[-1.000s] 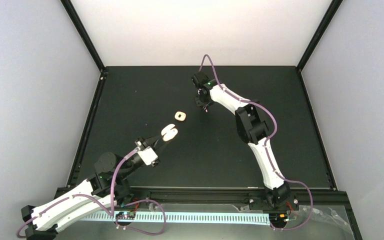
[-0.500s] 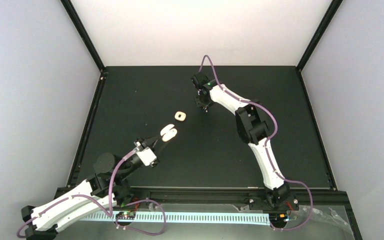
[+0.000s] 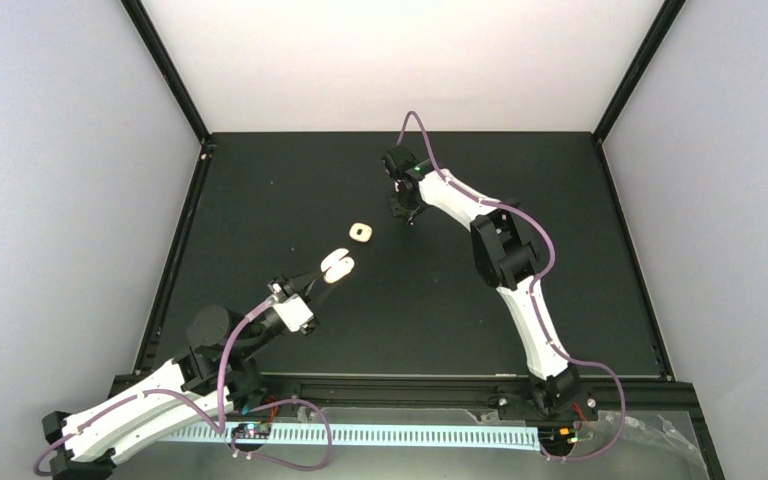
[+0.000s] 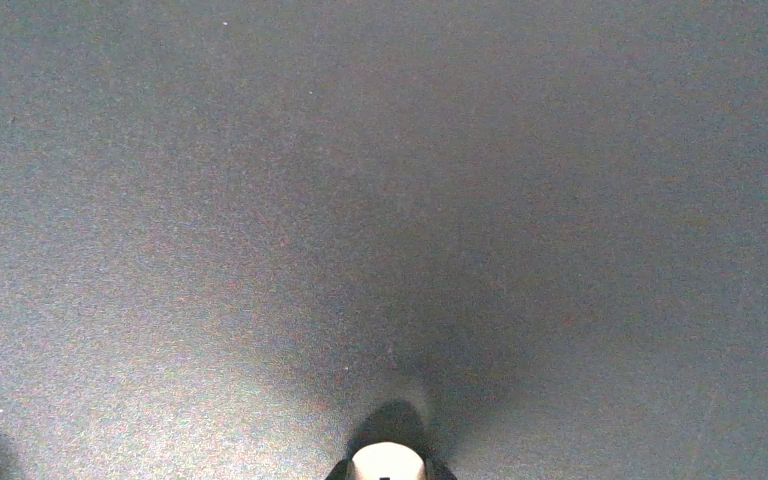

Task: Insert the wireless bluetooth earbuds into the charging case
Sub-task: Pick up the earbud from the center of the board.

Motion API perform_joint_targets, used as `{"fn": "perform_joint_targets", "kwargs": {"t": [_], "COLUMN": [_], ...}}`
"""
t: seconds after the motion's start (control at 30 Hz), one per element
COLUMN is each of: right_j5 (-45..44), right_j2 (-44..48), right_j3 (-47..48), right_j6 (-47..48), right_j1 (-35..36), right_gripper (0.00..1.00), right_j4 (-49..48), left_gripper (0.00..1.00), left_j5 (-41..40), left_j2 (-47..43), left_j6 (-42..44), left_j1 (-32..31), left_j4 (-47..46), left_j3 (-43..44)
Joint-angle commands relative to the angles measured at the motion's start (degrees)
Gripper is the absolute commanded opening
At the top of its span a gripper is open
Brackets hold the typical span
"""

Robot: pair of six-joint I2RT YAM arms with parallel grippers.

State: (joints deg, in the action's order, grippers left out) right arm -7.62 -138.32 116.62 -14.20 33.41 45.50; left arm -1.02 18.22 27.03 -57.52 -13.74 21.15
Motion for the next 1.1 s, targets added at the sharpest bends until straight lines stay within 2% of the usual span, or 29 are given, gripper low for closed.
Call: {"fn": "perform_joint_targets", "kwargs": {"t": [0.0,0.43,0.6,0.83,1.07], "right_j5": [0.17,-1.47,-2.16,-0.17,4.04], "right_j2": [1.44,6.04,11.48,32.77,55.41], "right_j3": [-1.12,-1.83,-4.98,-22.84,-37.02], "right_j6": [0.14,-1.03,-1.94,-4.15,-3.83], "right_j1": [0.43,0.37,0.43,0.43,1.17], "right_gripper": [0.14,0.1,0.1,0.09,0.09], "right_j4": [2.78,1.36,-1.16,-14.64,-23.5], "left_gripper": [0.02,0.02,0.02,0.02,0.01], "left_j5": [0.21,-0.15,-0.49,-0.47,2.51], "left_j2": [-0.47,-0.56,-0.46,1.55,6.88], "left_j6": [0.84,0.84,0.62,-0.61,-3.15], "left_j1": [-0.41,-0.49,-0.49,-0.49,-0.5], "left_j4": [-1.11,-1.03,-0.98,-0.44,-0.65], "left_j3": [0.12,0.12,0.11,2.13,6.23]}}
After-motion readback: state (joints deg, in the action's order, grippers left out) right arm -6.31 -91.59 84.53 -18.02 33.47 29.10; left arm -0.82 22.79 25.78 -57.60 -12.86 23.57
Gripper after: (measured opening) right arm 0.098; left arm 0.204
